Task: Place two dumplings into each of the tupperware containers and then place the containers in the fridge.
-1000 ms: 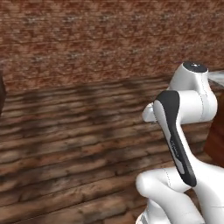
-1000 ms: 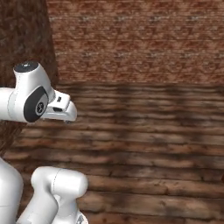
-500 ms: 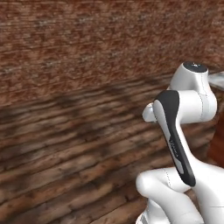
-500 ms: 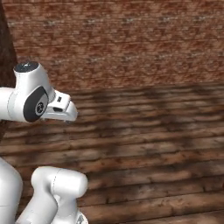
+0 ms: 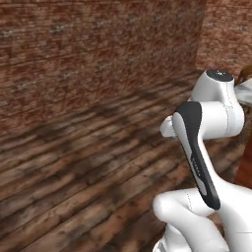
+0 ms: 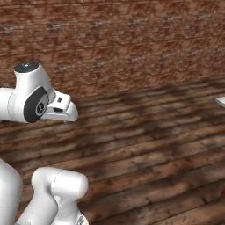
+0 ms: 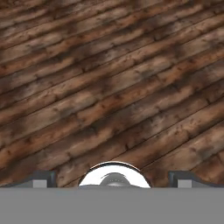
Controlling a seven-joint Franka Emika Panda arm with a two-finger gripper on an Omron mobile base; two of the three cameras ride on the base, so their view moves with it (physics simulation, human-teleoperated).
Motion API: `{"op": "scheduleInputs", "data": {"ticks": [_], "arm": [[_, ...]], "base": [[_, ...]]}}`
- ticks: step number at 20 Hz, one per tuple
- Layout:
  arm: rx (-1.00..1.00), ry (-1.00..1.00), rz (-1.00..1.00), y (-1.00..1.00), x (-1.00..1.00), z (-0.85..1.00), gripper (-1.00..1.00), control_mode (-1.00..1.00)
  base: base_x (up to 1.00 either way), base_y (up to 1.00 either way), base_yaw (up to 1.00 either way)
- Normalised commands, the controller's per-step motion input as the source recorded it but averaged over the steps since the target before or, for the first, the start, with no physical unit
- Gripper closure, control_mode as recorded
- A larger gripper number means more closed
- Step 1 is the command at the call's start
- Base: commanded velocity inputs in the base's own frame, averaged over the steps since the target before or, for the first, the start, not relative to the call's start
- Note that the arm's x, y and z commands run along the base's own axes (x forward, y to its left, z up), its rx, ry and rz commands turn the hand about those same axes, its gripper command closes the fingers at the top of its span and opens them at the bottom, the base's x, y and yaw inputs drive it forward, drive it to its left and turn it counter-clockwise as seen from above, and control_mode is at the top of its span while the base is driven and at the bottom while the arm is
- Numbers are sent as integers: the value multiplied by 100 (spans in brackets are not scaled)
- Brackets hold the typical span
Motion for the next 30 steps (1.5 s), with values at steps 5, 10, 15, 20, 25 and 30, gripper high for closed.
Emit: {"op": "scheduleInputs", "data": {"ticks": [5, 10, 15, 20, 25, 30], "arm": [[0, 0, 0, 0, 0, 0, -100, 100], [0, 0, 0, 0, 0, 0, -100, 100], [0, 0, 0, 0, 0, 0, -100, 100], [0, 0, 0, 0, 0, 0, -100, 100], [0, 0, 0, 0, 0, 0, -100, 100], [0, 0, 0, 0, 0, 0, -100, 100]], "base": [[100, 80, -38], [99, 83, -39], [71, 80, -61], [69, 79, -69], [79, 86, -65], [86, 92, -61]]}}
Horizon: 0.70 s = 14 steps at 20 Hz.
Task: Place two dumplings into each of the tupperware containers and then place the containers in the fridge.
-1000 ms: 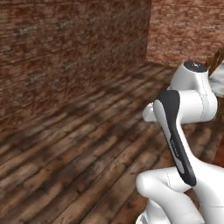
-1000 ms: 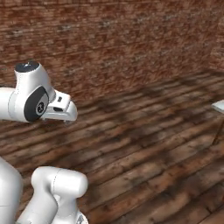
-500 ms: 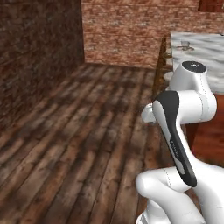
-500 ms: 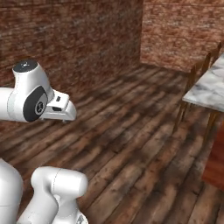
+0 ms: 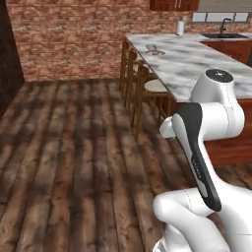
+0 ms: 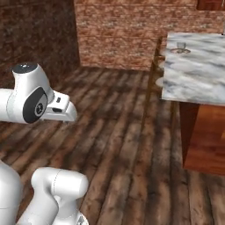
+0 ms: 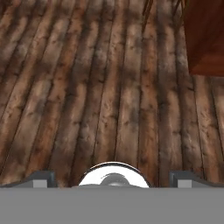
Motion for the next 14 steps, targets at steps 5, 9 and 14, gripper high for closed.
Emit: {"op": "scheduleInputs", "data": {"ticks": [5, 9, 14], "arm": [[0, 0, 0, 0, 0, 0, -100, 100], [0, 0, 0, 0, 0, 0, -100, 100], [0, 0, 0, 0, 0, 0, -100, 100]], "base": [[99, 100, -55], [100, 100, -50], [97, 100, -47]]}}
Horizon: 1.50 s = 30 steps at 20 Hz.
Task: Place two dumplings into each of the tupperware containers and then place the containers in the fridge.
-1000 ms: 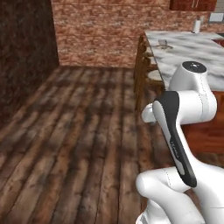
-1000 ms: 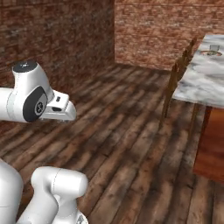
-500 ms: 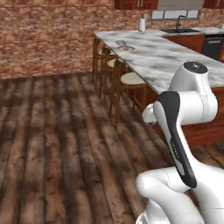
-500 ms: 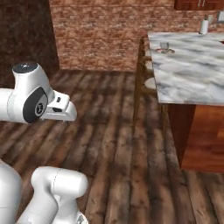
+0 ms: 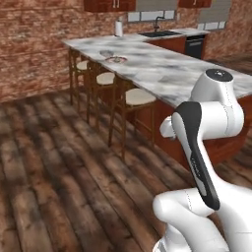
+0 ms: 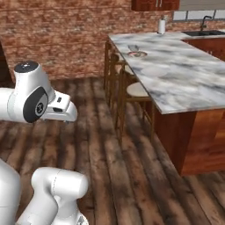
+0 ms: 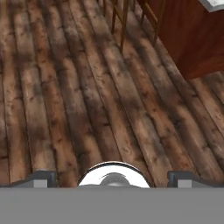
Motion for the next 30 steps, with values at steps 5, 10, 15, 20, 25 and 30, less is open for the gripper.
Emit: {"op": "scheduleInputs", "data": {"ticks": [5, 10, 15, 20, 25, 30], "arm": [[0, 0, 0, 0, 0, 0, -100, 100], [0, 0, 0, 0, 0, 0, -100, 100], [0, 0, 0, 0, 0, 0, -100, 100], [0, 0, 0, 0, 0, 0, -100, 100], [0, 0, 0, 0, 0, 0, -100, 100], [0, 0, 0, 0, 0, 0, -100, 100]], "base": [[77, 100, -44], [69, 100, -43], [35, 100, -37], [20, 100, -36], [36, 100, -37], [47, 100, -40]]}}
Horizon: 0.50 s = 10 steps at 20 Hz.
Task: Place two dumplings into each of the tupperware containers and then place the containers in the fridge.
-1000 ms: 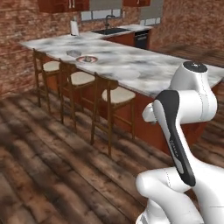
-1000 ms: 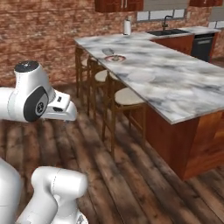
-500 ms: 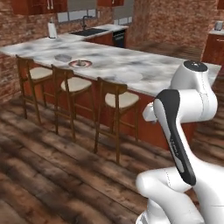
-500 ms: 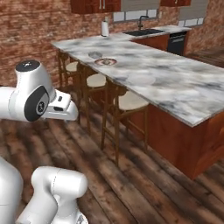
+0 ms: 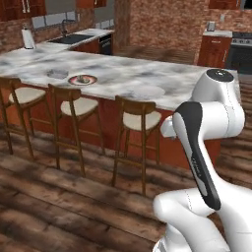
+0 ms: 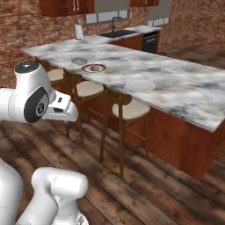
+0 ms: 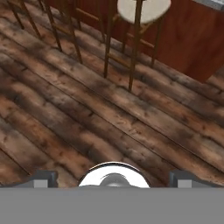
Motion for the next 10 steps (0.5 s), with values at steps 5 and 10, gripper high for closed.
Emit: {"op": "scheduleInputs", "data": {"ticks": [5, 10], "arm": [[0, 0, 0, 0, 0, 0, -100, 100], [0, 0, 0, 0, 0, 0, -100, 100]], "base": [[31, 100, -36], [2, 100, -31]]}}
